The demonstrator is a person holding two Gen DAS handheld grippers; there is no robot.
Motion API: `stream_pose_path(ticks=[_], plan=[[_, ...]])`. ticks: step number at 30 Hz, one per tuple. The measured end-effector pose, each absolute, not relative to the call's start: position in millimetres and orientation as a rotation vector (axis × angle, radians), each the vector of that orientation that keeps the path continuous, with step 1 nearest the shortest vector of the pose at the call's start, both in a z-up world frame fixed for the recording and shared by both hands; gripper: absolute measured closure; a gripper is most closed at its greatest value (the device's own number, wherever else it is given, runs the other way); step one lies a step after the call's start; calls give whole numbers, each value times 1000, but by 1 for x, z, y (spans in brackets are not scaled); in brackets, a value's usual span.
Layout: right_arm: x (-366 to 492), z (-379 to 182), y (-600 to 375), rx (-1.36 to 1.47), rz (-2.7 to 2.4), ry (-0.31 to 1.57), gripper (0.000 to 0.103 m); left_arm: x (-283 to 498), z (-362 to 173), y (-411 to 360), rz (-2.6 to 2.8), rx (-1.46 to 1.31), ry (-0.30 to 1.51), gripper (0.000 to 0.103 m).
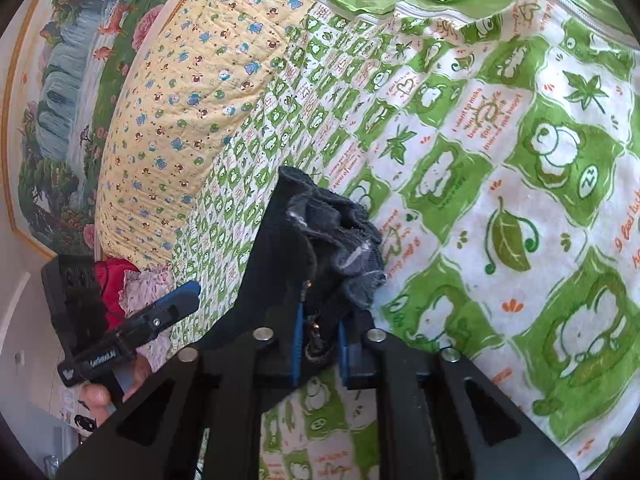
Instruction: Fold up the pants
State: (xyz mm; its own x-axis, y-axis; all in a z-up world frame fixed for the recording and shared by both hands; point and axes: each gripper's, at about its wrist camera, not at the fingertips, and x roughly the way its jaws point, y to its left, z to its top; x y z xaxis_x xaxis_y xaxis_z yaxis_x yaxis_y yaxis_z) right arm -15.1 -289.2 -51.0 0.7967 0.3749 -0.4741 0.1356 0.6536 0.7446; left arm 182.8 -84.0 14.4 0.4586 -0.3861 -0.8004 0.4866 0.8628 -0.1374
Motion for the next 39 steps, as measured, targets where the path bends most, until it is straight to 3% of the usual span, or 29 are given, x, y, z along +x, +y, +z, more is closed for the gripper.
stream_pose_path(ticks=[11, 14, 17, 19, 22, 31, 39], plan=[[-43, -51, -297, 779, 228, 621, 91, 229, -9, -161, -862, 170, 1134, 32], [-43, -51, -296, 768, 238, 617, 91, 238, -21, -182, -943, 177, 1211, 42], [-43, -52, -295, 749, 237, 617, 91, 242, -32, -197, -990, 180, 1261, 59], [-43, -51, -293, 734, 232, 618, 91, 241, -31, -200, -1017, 176, 1245, 76], [-41, -48, -291, 708, 231, 617, 91, 235, -21, -198, -1029, 171, 1201, 85], [-41, -11, -274, 638, 369, 526, 91, 209, 34, -146, -1010, 69, 1028, 92], [-27, 26, -226, 533, 564, 470, 91, 179, 69, -82, -947, -20, 914, 92]])
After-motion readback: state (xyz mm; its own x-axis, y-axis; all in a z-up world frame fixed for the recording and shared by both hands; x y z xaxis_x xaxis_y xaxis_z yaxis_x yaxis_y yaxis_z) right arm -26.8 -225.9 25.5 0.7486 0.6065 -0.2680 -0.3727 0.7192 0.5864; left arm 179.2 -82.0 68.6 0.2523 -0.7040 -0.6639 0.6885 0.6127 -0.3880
